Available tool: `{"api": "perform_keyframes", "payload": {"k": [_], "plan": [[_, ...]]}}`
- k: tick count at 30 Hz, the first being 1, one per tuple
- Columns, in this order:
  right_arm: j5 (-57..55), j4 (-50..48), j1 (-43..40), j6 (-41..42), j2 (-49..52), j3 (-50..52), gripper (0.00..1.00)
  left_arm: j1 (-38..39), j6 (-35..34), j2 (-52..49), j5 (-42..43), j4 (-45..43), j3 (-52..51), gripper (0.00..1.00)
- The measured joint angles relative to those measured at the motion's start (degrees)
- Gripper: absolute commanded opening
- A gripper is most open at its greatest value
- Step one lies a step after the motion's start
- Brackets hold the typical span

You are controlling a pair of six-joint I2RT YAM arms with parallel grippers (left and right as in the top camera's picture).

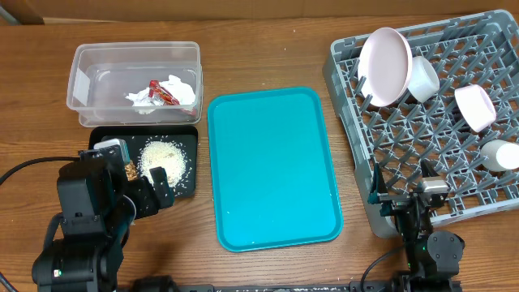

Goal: Sort waste into correct bins and load items into the dishwasher

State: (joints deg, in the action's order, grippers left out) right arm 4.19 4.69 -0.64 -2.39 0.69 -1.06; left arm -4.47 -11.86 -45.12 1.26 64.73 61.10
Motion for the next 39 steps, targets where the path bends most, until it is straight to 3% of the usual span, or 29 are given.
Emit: {"api": "perform_keyframes", "payload": {"k": [33,39], "plan": [[0.0,0.0,0.0,-0.2,0.0,0.0,1.00,0.0,0.0,0.1,0.0,0.0,0.0,1.00],[0.0,0.0,0.0,-0.2,0.0,0.0,1.00,0.2,0.0,5.0,-0.7,-2.6,-2.2,1.00]]}}
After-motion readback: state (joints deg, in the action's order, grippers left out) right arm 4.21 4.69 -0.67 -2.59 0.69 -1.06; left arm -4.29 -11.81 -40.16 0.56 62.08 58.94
